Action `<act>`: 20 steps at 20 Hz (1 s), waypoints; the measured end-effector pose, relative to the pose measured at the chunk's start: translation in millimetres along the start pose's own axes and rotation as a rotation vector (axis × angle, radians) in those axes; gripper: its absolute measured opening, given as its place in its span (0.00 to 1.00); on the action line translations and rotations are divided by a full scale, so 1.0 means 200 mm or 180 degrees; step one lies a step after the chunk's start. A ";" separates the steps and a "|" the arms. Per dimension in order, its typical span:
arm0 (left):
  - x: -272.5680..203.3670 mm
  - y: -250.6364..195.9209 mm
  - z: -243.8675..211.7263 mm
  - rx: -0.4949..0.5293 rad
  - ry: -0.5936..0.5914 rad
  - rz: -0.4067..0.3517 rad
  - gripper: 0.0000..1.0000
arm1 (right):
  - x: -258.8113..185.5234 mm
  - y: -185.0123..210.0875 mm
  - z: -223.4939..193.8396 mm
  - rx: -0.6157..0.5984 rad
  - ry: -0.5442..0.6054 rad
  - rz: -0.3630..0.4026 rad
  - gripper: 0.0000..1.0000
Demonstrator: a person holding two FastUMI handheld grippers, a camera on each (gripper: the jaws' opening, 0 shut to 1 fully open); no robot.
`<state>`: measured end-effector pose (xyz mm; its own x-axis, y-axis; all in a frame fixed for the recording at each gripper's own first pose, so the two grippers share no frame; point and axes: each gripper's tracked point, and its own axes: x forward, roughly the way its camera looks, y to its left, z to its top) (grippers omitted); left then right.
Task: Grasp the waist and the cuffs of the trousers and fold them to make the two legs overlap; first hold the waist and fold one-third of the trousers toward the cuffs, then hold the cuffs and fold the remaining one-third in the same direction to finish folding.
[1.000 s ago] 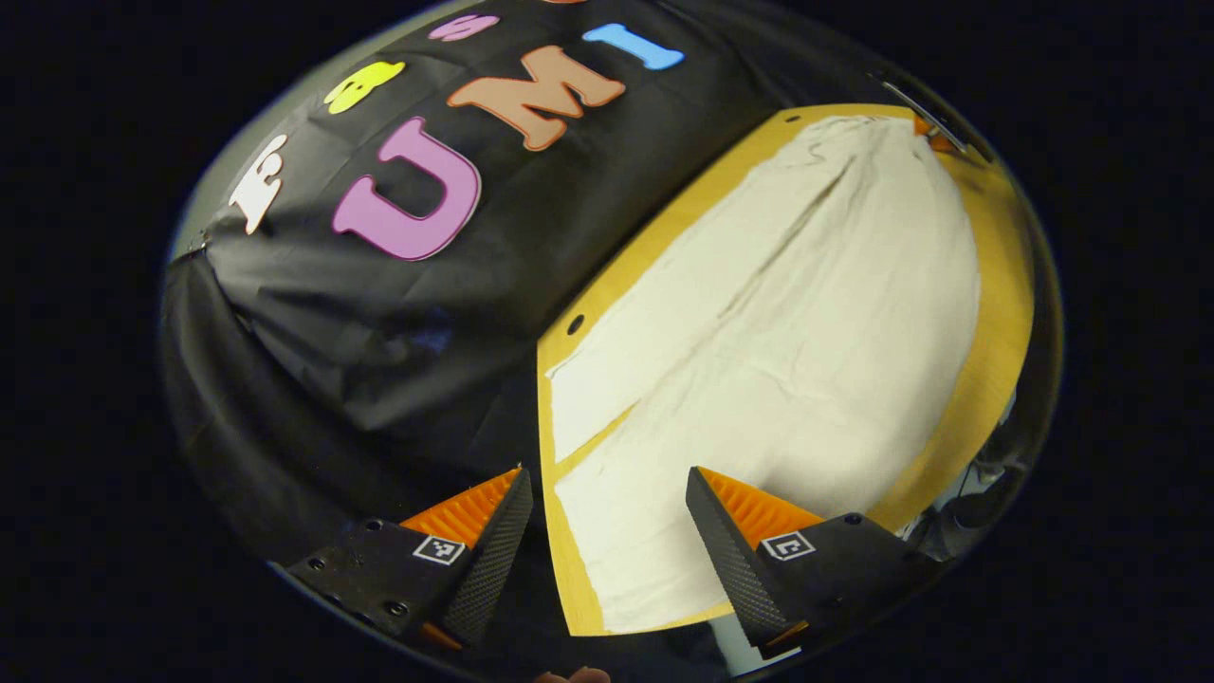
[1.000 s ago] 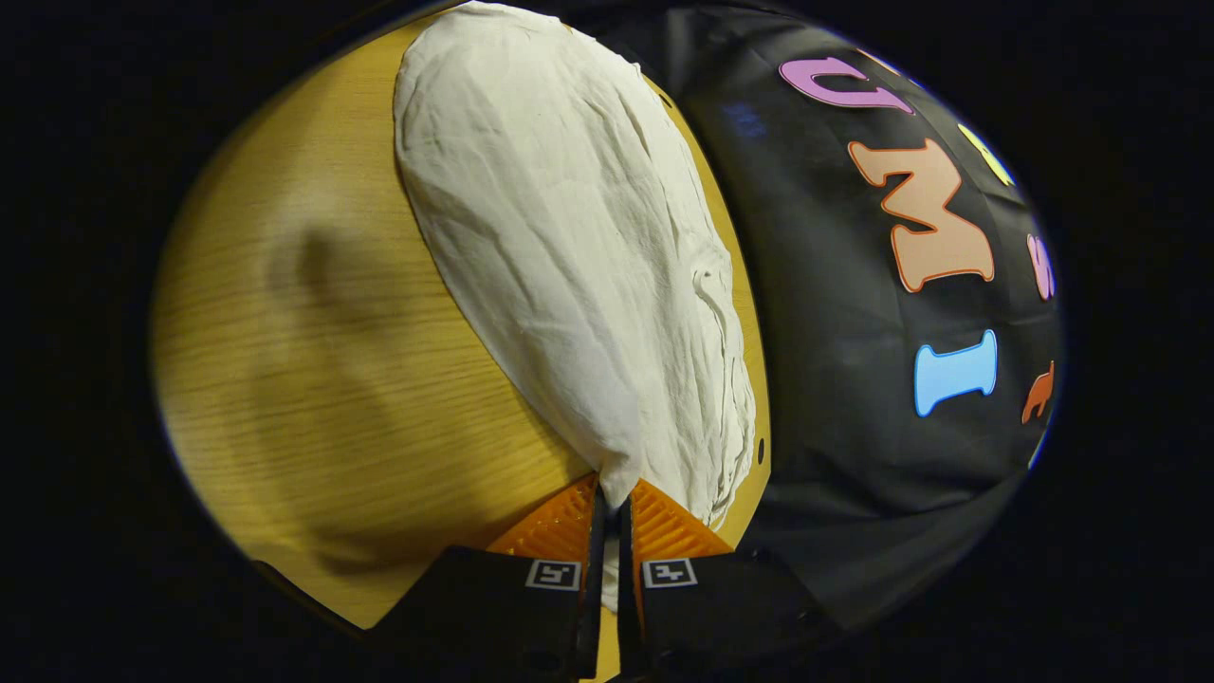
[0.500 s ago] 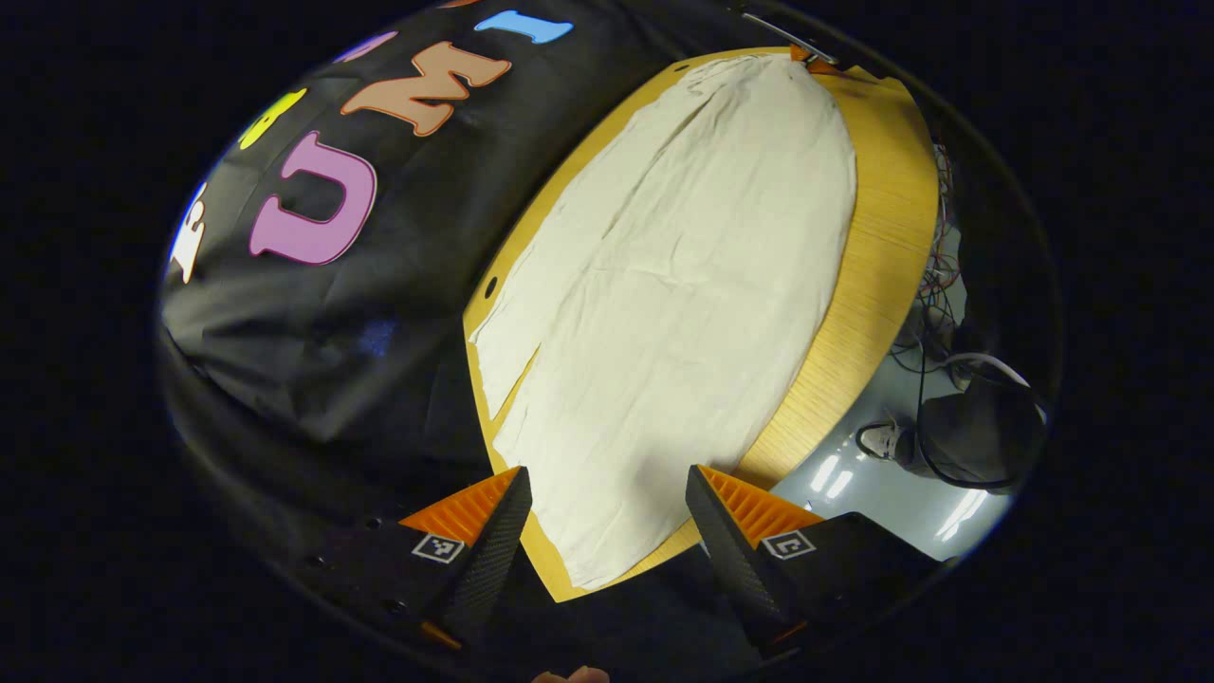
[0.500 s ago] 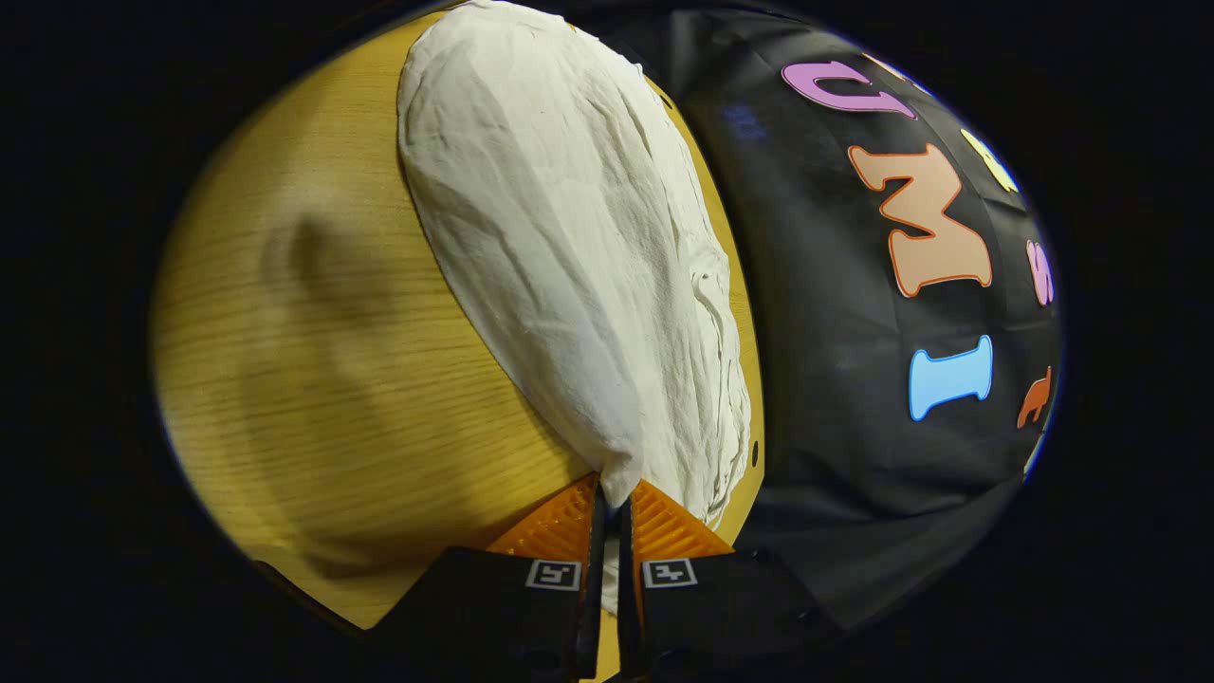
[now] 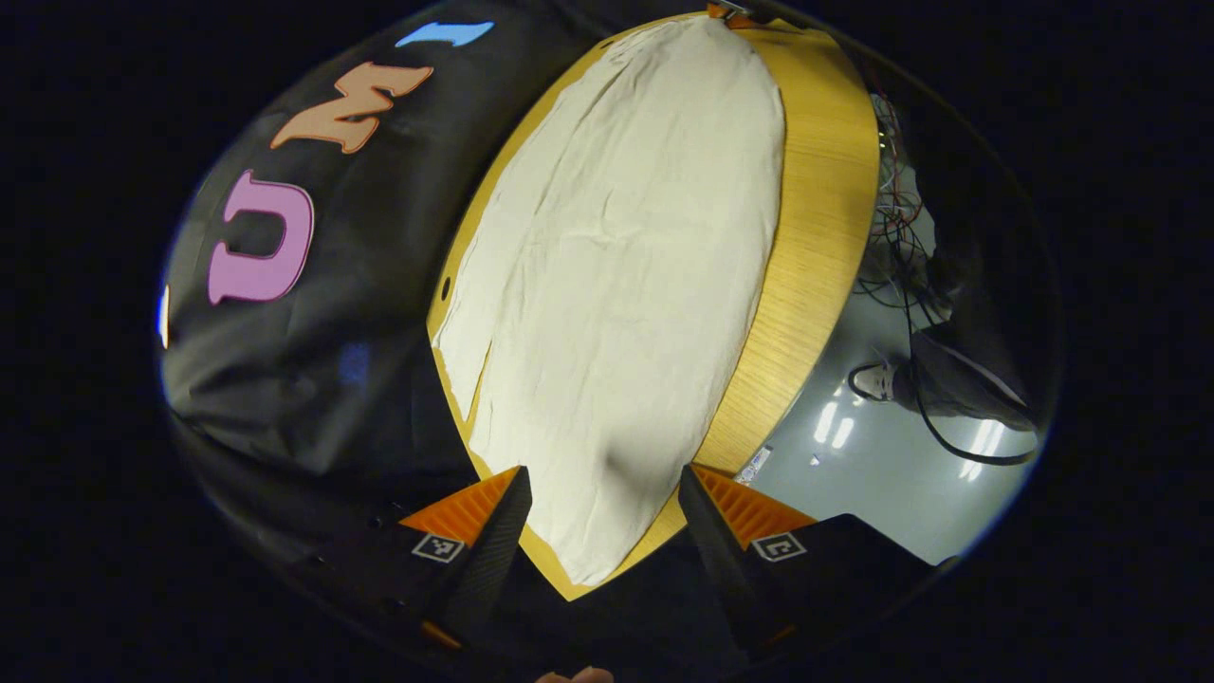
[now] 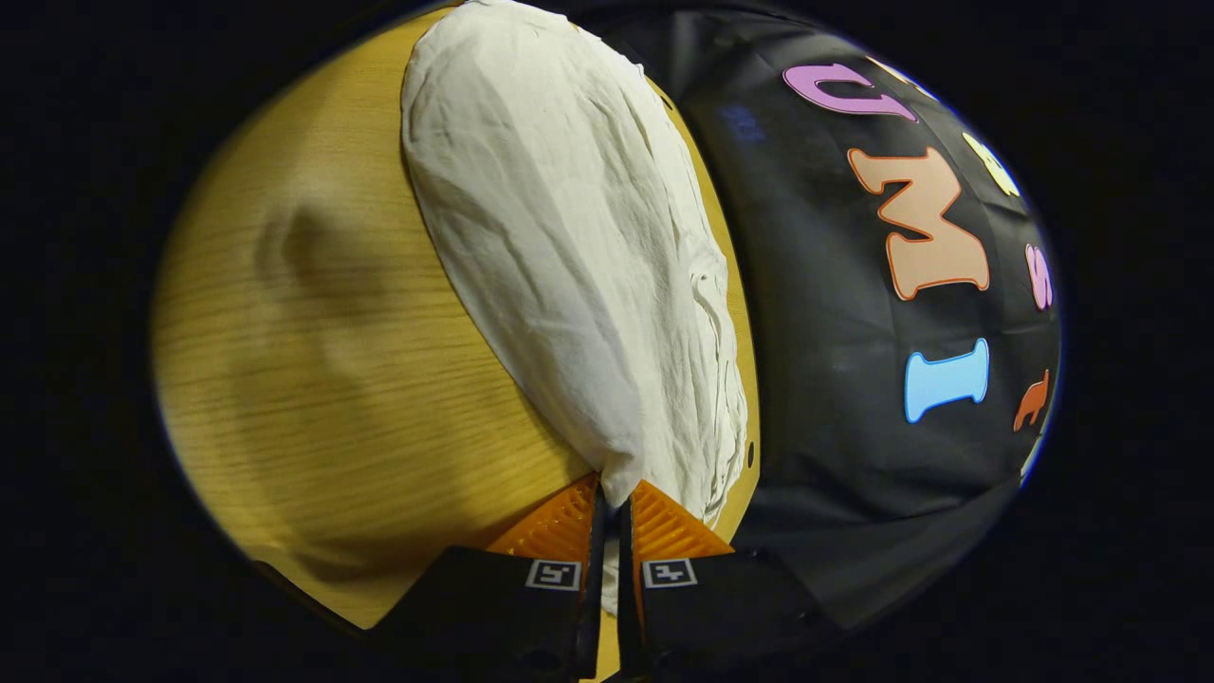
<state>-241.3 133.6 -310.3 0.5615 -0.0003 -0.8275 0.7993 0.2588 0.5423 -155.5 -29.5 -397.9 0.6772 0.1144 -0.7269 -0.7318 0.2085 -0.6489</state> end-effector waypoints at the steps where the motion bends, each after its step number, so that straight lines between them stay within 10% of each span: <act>1: 0.01 0.00 0.01 -0.0002 -0.0002 -0.0007 0.93 | 0.00 0.00 0.00 0.0010 0.0004 -0.0005 0.10; 10: 0.16 0.10 0.04 0.0155 0.0006 -0.0159 0.86 | 0.00 0.00 0.01 0.0039 0.0038 -0.0071 0.10; 20: 0.21 0.04 0.01 0.0034 0.0178 -0.0164 0.00 | 0.00 0.00 0.00 0.0021 0.0022 -0.0126 0.10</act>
<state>-211.0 133.1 -340.9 0.5070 0.0406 -0.8610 0.8293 0.2495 0.5001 -154.6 -29.1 -397.3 0.7049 0.0994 -0.7023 -0.7040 0.2191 -0.6756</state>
